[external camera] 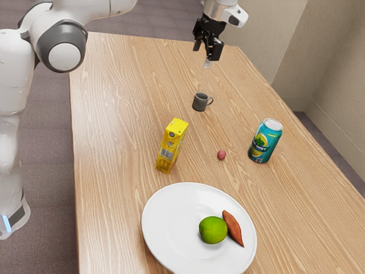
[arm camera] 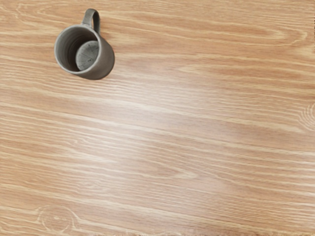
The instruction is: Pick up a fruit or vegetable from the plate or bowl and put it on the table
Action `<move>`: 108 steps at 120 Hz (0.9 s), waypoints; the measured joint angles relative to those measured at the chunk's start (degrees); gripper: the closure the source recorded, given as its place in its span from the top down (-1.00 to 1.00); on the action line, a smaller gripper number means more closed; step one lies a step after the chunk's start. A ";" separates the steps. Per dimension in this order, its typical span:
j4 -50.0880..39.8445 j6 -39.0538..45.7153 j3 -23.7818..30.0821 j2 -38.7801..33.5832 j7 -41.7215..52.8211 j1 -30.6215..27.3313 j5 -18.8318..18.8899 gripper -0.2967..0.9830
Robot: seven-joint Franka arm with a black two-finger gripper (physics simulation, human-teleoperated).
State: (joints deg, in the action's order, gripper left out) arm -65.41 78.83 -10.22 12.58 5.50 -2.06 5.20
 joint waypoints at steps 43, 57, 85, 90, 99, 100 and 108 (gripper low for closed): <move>6.25 -0.80 1.28 -9.34 1.49 8.57 1.41 0.54; 3.76 -0.91 1.12 -8.05 1.84 13.23 1.28 0.53; -2.08 -1.05 1.38 -5.18 2.51 13.59 -3.80 0.54; -2.17 -0.87 2.14 -2.71 2.67 15.73 -4.86 0.54; -2.20 0.48 5.07 1.37 3.34 21.54 -4.90 0.53; -2.25 0.64 5.53 1.61 3.45 21.91 -5.00 0.53; -2.50 1.80 8.81 4.01 4.30 23.55 -5.99 0.53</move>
State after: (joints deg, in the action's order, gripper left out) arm -67.92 80.62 -1.41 16.59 9.80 21.49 -0.80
